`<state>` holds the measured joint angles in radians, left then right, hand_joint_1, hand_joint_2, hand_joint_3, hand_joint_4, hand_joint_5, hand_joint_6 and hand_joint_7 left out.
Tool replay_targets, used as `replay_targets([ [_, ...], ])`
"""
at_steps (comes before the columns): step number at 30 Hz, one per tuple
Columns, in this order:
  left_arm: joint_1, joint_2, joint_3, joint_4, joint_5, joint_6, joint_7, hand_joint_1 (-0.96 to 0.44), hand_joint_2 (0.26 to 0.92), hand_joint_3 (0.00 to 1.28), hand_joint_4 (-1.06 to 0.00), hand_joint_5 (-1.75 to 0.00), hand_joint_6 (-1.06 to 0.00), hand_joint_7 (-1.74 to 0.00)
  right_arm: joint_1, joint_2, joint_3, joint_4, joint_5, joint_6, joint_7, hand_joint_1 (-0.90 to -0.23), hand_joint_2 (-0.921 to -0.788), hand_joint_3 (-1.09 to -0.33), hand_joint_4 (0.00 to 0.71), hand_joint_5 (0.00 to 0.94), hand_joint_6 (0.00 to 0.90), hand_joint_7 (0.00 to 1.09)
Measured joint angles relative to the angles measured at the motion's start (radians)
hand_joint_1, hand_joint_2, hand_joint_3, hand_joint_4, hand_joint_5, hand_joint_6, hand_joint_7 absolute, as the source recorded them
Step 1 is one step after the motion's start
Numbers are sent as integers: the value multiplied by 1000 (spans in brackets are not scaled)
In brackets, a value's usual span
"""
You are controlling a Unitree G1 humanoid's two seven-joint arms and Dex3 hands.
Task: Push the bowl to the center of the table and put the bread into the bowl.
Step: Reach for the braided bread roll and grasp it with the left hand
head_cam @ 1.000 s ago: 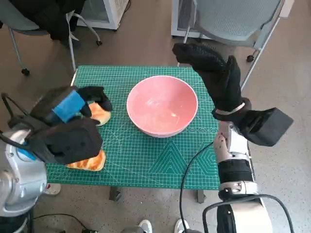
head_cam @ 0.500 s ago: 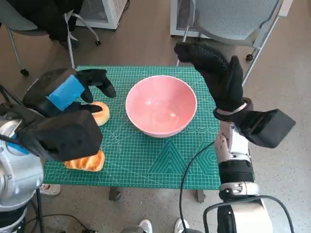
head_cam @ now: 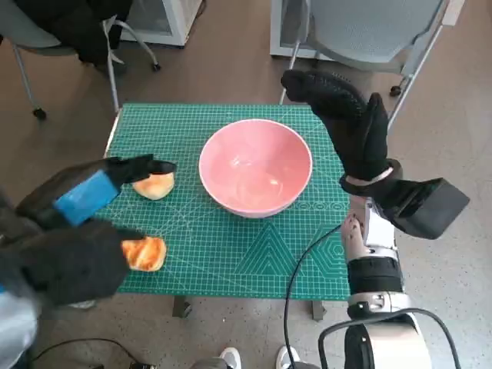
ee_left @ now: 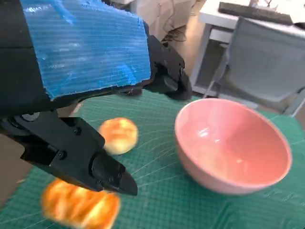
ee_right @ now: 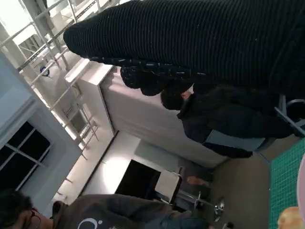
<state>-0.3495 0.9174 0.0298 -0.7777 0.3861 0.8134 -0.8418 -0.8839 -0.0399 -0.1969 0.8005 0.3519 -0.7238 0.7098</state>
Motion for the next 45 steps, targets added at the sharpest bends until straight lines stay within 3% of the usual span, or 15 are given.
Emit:
replay_targets([
  [8,90,17,-12,-39,19,32,23,-199,630,24,1,1,-216,-22,0,7,5,2,-3,0,-12,-749,-921,-864,23,1,-1,219],
  [15,130,21,-46,-30,45,54,43,-212,635,20,1,1,-212,-14,0,10,7,2,-2,0,-17,-751,-921,-862,25,1,-1,222],
  [45,74,20,-278,208,126,54,76,-235,647,12,1,1,-179,0,2,7,5,2,3,31,-5,-766,-921,-860,23,0,-1,230],
])
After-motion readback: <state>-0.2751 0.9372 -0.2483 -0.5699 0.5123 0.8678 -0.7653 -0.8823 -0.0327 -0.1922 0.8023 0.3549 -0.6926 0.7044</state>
